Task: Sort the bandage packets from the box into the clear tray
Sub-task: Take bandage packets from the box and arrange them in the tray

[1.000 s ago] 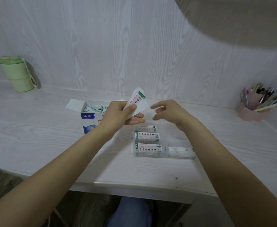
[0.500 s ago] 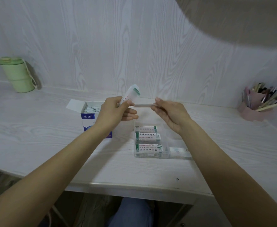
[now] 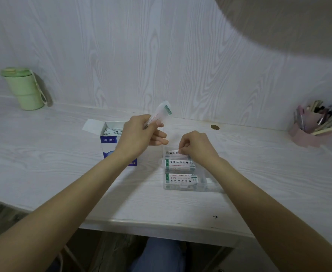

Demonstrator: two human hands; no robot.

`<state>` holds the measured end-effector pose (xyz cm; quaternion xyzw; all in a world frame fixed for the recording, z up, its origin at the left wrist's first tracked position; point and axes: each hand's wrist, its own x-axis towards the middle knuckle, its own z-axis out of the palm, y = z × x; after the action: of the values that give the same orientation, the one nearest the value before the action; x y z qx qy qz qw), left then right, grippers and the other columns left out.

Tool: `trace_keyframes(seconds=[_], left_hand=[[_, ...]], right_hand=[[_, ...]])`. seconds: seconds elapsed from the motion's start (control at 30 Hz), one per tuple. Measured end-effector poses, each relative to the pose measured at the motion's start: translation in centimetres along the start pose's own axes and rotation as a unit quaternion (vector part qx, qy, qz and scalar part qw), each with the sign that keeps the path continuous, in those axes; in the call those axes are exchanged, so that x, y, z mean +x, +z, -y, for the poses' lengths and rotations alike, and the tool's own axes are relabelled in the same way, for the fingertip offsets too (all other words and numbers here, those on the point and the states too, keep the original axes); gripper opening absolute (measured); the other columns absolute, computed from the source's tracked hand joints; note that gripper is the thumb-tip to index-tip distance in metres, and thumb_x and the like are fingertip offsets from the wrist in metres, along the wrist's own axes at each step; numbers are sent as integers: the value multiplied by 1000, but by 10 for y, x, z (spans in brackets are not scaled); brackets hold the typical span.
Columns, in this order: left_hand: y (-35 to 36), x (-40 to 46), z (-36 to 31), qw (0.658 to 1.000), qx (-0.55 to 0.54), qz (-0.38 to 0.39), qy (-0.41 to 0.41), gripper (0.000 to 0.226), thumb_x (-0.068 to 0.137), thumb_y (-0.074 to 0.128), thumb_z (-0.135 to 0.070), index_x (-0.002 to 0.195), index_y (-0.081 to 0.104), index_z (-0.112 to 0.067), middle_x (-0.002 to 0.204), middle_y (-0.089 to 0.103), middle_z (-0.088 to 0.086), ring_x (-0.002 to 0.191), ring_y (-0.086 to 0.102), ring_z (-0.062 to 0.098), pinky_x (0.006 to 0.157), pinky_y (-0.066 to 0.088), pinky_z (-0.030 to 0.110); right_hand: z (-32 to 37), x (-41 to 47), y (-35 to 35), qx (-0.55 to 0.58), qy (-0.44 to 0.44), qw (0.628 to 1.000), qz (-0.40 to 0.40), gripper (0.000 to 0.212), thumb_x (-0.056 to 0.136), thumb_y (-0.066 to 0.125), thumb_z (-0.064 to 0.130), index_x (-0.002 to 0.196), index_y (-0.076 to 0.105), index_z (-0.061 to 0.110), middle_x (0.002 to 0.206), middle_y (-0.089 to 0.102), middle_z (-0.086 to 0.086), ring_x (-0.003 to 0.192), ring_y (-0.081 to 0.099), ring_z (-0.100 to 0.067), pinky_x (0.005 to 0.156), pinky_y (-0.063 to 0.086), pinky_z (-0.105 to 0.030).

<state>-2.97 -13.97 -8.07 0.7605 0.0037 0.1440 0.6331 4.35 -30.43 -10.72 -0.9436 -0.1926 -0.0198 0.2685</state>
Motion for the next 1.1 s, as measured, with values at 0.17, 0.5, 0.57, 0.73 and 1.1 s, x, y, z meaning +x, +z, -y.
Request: trace_keyframes(seconds=[0.17, 0.5, 0.57, 0.73, 1.1], left_hand=[[-2, -3, -2, 999, 25, 41, -16, 14, 97, 53, -18, 92, 64, -12, 79, 72, 11, 64, 71, 23, 55, 56, 23], [6, -6, 0, 987, -24, 149, -54, 11, 95, 55, -14, 102, 63, -10, 78, 73, 16, 71, 72, 26, 58, 57, 23], [8, -7, -1, 985, -50, 150, -66, 22, 98, 48, -21, 103, 62, -5, 80, 72, 19, 72, 72, 26, 58, 57, 23], [3, -2, 3, 994, -39, 88, -44, 29, 101, 43, -18, 101, 61, 4, 86, 71, 19, 72, 73, 21, 57, 57, 21], [8, 3, 9, 999, 8, 33, -14, 30, 101, 42, -17, 92, 65, 0, 77, 72, 15, 69, 72, 24, 59, 57, 24]], right_hand=[[1, 1, 0, -18, -16, 999, 28, 6, 79, 72, 9, 75, 69, 11, 66, 60, 6, 67, 56, -10, 64, 43, -24], [16, -20, -16, 450, -15, 893, -7, 7, 84, 68, 9, 91, 69, 11, 76, 70, -1, 66, 62, -6, 65, 49, -19], [16, -19, -15, 449, -6, 893, -23, 4, 83, 70, 8, 85, 69, 10, 72, 70, -2, 61, 60, -5, 63, 50, -17], [13, -19, -16, 482, 27, 875, -33, 7, 87, 65, 7, 81, 68, 9, 75, 69, -4, 65, 62, -6, 65, 51, -16], [3, -17, -12, 491, 74, 868, -15, 8, 91, 58, 1, 85, 60, 7, 78, 61, -10, 62, 57, -11, 57, 50, -17]])
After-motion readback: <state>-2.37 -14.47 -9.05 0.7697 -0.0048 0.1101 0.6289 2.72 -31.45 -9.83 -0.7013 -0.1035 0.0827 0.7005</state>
